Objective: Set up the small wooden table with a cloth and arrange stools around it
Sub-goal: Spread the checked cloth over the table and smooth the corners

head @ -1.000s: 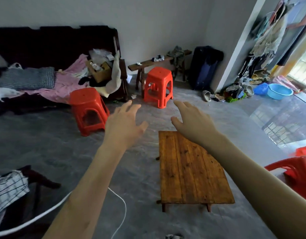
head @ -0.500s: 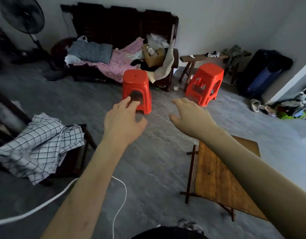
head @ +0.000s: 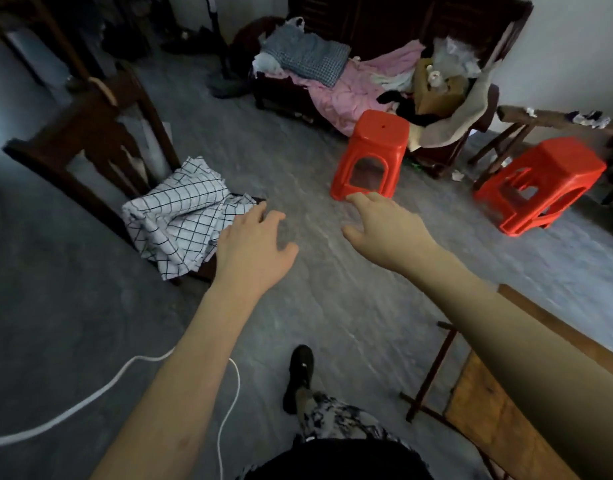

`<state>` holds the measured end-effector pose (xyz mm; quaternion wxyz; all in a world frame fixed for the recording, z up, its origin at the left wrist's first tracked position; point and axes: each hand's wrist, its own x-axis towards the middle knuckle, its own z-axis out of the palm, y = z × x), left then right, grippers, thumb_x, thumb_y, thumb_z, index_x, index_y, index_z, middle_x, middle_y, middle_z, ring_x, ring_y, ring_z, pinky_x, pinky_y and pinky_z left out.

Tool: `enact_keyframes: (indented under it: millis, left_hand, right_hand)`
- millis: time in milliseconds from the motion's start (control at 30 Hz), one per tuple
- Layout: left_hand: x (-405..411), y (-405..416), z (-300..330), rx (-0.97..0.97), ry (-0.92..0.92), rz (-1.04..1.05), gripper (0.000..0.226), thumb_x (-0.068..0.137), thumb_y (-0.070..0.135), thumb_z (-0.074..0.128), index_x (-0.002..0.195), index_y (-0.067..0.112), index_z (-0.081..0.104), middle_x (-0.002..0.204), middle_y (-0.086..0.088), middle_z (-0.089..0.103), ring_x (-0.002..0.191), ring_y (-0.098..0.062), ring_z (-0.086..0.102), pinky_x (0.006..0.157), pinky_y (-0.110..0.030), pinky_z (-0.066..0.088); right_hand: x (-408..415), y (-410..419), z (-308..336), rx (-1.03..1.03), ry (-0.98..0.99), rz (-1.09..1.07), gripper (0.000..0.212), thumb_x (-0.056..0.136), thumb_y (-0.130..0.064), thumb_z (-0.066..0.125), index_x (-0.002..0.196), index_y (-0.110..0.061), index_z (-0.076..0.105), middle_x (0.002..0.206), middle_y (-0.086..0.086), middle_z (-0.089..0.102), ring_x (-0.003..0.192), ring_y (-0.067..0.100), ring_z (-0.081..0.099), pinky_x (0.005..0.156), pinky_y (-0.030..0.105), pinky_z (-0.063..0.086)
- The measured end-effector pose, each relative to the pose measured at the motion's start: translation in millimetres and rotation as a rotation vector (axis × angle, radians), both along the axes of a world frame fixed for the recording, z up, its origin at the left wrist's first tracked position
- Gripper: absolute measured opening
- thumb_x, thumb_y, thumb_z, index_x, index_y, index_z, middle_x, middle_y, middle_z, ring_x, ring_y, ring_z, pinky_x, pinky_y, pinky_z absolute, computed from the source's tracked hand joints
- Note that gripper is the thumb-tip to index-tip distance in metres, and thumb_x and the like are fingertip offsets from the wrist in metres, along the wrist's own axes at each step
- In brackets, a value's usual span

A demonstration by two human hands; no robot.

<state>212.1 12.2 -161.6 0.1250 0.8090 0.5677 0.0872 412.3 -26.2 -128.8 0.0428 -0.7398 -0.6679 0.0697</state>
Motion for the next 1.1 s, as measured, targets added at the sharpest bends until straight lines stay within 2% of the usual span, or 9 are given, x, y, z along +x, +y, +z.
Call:
enact_keyframes:
  millis: [333,600,800,1100]
  left_hand:
    - [-61,114,-25,-0.068,0.106,0.158,0.046,0.086,0.042,0.054,0.127,0.023,0.056,0.137,0.0,0.049,0.121,-0.028,0.047,0.093,-0.041,0.04]
    - [-125,184,-52,-0.168,0.114,0.288,0.044,0.088,0.043,0.054,0.127,0.024,0.057,0.134,0.002,0.051,0.12,-0.025,0.048,0.094,-0.042,0.04]
    - [-173,221,-83,-0.285,0.152,0.266,0.042,0.089,0.044,0.053,0.127,0.025,0.057,0.134,0.0,0.052,0.122,-0.025,0.046,0.096,-0.042,0.038]
    - [-261,299,-117,-0.297,0.166,0.157,0.043,0.087,0.041,0.054,0.126,0.023,0.057,0.129,-0.002,0.054,0.119,-0.026,0.047,0.098,-0.044,0.042]
  right_hand:
    - [-61,154,-33,-0.05,0.059,0.16,0.048,0.091,-0.04,0.048,0.133,-0.016,0.045,0.132,0.009,0.051,0.119,0.032,0.051,0.087,0.044,0.046]
    - [-126,244,-61,-0.118,0.086,0.262,0.044,0.092,-0.037,0.047,0.132,-0.017,0.046,0.128,0.008,0.052,0.116,0.031,0.051,0.083,0.043,0.044]
    - [-186,285,-90,-0.235,0.107,0.269,0.048,0.091,-0.035,0.047,0.135,-0.017,0.044,0.133,0.007,0.05,0.12,0.03,0.05,0.085,0.045,0.047]
    - [-272,337,-124,-0.283,0.081,0.167,0.046,0.091,-0.035,0.047,0.133,-0.016,0.044,0.131,0.008,0.05,0.118,0.03,0.049,0.078,0.041,0.044]
